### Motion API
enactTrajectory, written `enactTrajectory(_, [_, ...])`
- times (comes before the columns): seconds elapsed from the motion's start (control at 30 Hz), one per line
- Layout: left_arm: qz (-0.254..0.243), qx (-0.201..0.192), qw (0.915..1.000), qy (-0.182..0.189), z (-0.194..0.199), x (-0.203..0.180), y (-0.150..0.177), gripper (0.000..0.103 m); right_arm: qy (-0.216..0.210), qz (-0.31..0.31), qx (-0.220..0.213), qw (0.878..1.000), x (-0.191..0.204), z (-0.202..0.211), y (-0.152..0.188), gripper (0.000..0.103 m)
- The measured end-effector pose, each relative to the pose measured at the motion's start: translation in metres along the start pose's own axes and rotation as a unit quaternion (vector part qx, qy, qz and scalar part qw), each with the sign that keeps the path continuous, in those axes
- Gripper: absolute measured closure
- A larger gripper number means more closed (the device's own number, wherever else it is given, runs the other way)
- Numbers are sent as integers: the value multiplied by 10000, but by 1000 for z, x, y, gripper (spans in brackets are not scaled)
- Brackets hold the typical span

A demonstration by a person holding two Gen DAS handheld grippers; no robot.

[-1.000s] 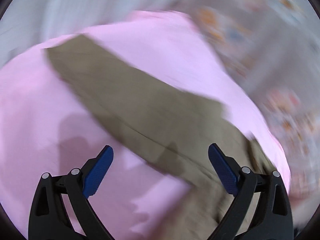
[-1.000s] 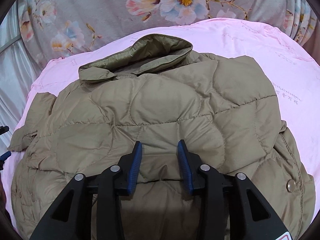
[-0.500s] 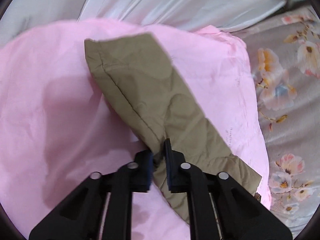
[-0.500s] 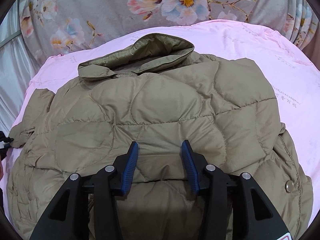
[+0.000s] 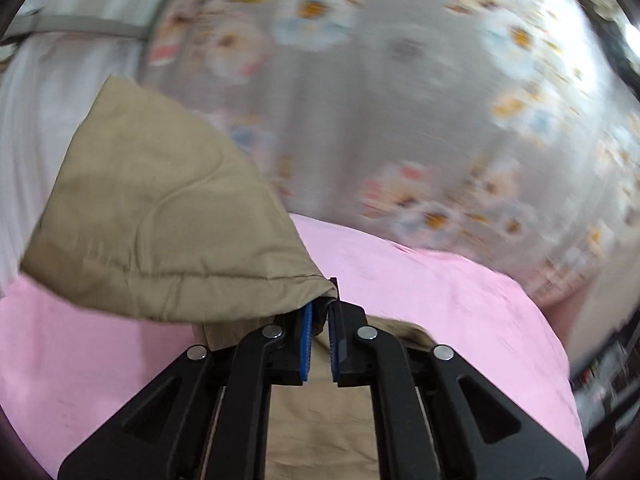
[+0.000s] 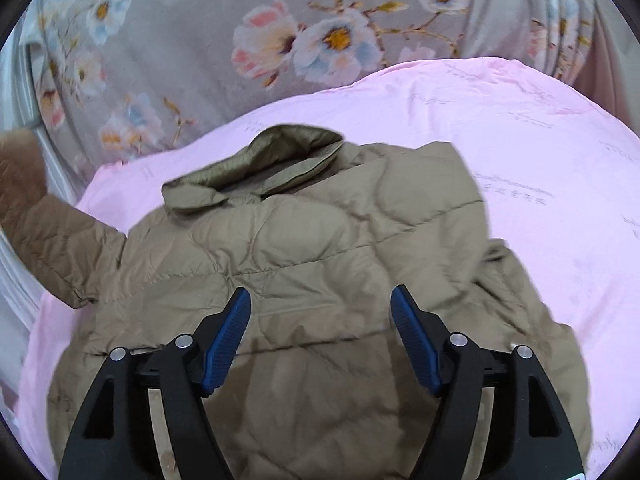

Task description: Fold large clothes

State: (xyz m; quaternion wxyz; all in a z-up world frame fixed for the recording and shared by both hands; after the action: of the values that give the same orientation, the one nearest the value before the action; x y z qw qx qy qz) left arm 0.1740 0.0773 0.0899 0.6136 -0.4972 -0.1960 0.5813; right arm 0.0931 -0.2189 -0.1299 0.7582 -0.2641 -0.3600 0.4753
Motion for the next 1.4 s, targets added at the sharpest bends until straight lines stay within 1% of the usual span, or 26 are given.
enactTrajectory(0.03, [-27, 130, 9997, 204, -5, -17, 11, 96, 8, -74, -26, 10000, -6, 6, 0, 30])
enactTrajectory(0.07, [-16, 265, 9989, 378, -12, -31, 23, 90, 21, -163, -63, 9998, -14, 14, 0, 29])
enactTrajectory(0.1, [35, 468, 9972, 583, -24, -46, 39, 72, 52, -236, -98, 9997, -22, 22, 1, 28])
enactTrajectory(0.13, [79, 644, 9956, 677, -34, -54, 53, 59, 95, -287, -120, 9995, -29, 28, 2, 27])
enactTrajectory(0.17, [157, 809, 9941, 708, -43, -58, 68, 37, 149, -318, -131, 9993, -36, 33, 4, 27])
enactTrajectory(0.2, [291, 966, 9926, 675, -54, -60, 87, 31, 206, -334, -135, 9991, -42, 38, 6, 27])
enactTrajectory(0.33, [425, 1592, 9842, 647, -77, -50, 129, 31, 325, -402, -111, 9986, -61, 49, 11, 27])
enactTrajectory(0.43, [655, 1699, 9821, 485, -76, -20, 140, 31, 183, -473, -73, 9987, -66, 51, 6, 25])
enactTrajectory(0.5, [1077, 1710, 9791, 232, -78, 17, 138, 31, 44, -526, -31, 9986, -68, 49, -2, 23])
enactTrajectory(0.53, [1267, 1698, 9771, 171, -74, 34, 141, 31, -130, -618, 39, 9980, -65, 40, -12, 22])
enactTrajectory(0.6, [1802, 1647, 9697, -47, -75, 76, 138, 31, -262, -670, 167, 9973, -58, 29, -21, 21])
enactTrajectory(0.7, [2268, 1635, 9598, -265, -83, 126, 135, 31, -376, -655, 302, 9967, -46, 4, -33, 21])
enactTrajectory(0.73, [2423, 1694, 9549, -261, -88, 140, 137, 31, -331, -608, 311, 9971, -42, -1, -35, 21])
enactTrajectory(0.77, [2677, 1784, 9467, -192, -95, 155, 139, 31, -315, -558, 326, 9974, -38, -7, -37, 21])
enactTrajectory(0.83, [3019, 1872, 9348, -1, -103, 168, 144, 31, -272, -505, 414, 9975, -33, -23, -39, 21])
enactTrajectory(0.9, [3316, 1910, 9238, 144, -113, 178, 148, 31, -52, -477, 580, 9972, -30, -39, -38, 21])
enactTrajectory(0.97, [3426, 1905, 9197, 211, -120, 182, 148, 32, 10, -521, 741, 9959, -30, -52, -34, 20])
enactTrajectory(1.0, [3463, 1922, 9179, 225, -123, 183, 148, 34, -7, -543, 775, 9955, -30, -54, -33, 23])
enactTrajectory(1.03, [3491, 1917, 9170, 235, -125, 183, 148, 37, -128, -513, 829, 9952, -28, -56, -33, 29])
enactTrajectory(1.07, [3495, 1924, 9167, 231, -128, 181, 146, 51, -241, -431, 895, 9948, -26, -57, -34, 56])
enactTrajectory(1.1, [3474, 1947, 9171, 201, -131, 180, 145, 72, -314, -316, 971, 9943, -22, -57, -36, 84])
enactTrajectory(1.17, [3385, 1937, 9208, 98, -131, 177, 140, 92, -521, -254, 811, 9950, -18, -45, -48, 93])
enactTrajectory(1.2, [3262, 1864, 9267, 61, -128, 173, 133, 96, -643, -238, 639, 9956, -17, -34, -55, 95])
enactTrajectory(1.27, [2956, 1653, 9409, 29, -117, 160, 117, 98, -836, -157, 216, 9961, -11, -5, -73, 98])
enactTrajectory(1.3, [2672, 1458, 9525, -30, -104, 148, 106, 98, -876, -55, -71, 9961, -8, 13, -81, 98])
enactTrajectory(1.4, [1847, 1235, 9745, -301, -86, 116, 94, 98, -690, 213, -586, 9957, -5, 42, -85, 98])
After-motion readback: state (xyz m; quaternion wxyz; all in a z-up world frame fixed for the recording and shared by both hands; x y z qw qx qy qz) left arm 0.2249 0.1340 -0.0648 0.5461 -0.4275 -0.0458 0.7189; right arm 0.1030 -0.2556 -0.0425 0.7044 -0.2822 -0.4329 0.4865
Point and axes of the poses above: each gripper's, at about its wrist camera, not at the fingertips, and z roughly against the way its jaws point, x to its left, y to its underside, the point moved 1 cm from there along -z, roughly the way its jaws point, and after that the axes turned 1 degree about y, right-handed, at the moved point
